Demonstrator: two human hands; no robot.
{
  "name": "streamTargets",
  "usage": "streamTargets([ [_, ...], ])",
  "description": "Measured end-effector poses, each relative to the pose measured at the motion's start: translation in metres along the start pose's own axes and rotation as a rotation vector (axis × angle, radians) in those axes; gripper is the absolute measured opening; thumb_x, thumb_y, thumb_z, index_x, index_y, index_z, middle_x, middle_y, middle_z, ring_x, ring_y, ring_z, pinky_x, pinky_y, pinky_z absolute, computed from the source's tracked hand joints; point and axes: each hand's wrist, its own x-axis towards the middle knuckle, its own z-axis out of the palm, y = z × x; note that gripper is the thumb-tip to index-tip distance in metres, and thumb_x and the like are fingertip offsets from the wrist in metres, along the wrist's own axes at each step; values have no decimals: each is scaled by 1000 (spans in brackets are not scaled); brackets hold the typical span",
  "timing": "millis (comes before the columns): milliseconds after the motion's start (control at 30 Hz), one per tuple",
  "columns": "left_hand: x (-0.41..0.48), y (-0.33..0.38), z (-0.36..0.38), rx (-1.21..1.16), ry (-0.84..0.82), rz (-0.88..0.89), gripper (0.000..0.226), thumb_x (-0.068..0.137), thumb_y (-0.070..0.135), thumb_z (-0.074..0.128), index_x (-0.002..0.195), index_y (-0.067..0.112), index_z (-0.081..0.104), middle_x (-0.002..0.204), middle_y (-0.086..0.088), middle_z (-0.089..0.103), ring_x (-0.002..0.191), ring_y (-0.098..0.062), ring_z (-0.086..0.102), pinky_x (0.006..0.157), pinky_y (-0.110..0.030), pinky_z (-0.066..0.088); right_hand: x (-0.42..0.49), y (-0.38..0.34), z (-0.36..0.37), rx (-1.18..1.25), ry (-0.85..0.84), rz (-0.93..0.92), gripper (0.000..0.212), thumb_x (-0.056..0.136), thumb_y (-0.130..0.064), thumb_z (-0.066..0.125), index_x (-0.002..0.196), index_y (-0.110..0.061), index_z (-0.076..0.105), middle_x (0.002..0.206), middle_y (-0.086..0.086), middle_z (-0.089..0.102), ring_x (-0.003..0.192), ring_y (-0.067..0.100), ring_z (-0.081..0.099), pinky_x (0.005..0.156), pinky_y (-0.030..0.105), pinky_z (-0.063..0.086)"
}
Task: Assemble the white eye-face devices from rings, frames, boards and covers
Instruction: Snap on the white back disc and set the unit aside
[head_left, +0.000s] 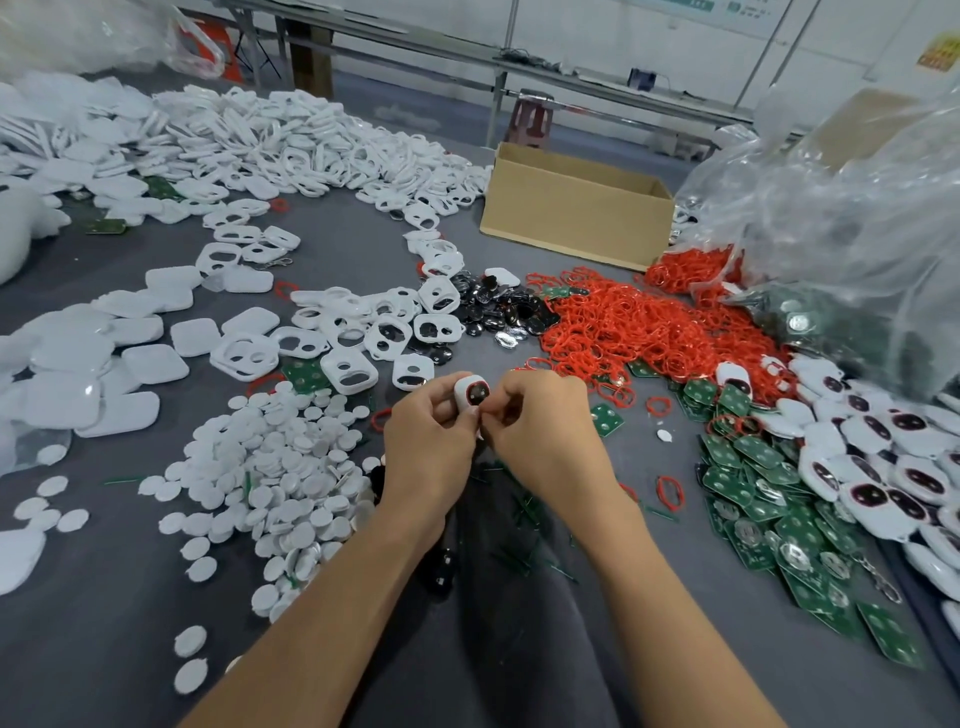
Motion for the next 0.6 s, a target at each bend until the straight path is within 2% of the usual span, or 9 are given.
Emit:
streamTargets([
  [133, -1, 0, 0, -1, -14, 6, 35, 91, -3, 60, 94, 31, 67, 90, 2, 76, 90, -15, 71, 91, -43, 56, 0, 1, -1, 54, 21, 5, 13, 79, -6, 65, 70, -12, 72, 69, 5, 69, 65, 22, 60, 63, 29, 46],
  [400, 0, 0, 0, -10, -33, -4, 35, 90, -9, 56, 100, 22, 67, 96, -5, 74, 94, -23, 70, 92, -45, 55, 0, 2, 6, 116, 60, 57, 16, 74, -1, 62, 66, -13, 69, 67, 6, 69, 63, 24, 62, 59, 36, 51],
  [600, -1, 2, 0, 27, -55, 18, 41, 90, -11, 54, 93, 28, 65, 95, -5, 74, 92, -21, 70, 91, -42, 55, -4, 4, 13, 197, 114, 120, 18, 77, 1, 64, 67, -14, 68, 67, 4, 68, 65, 23, 63, 63, 41, 53],
])
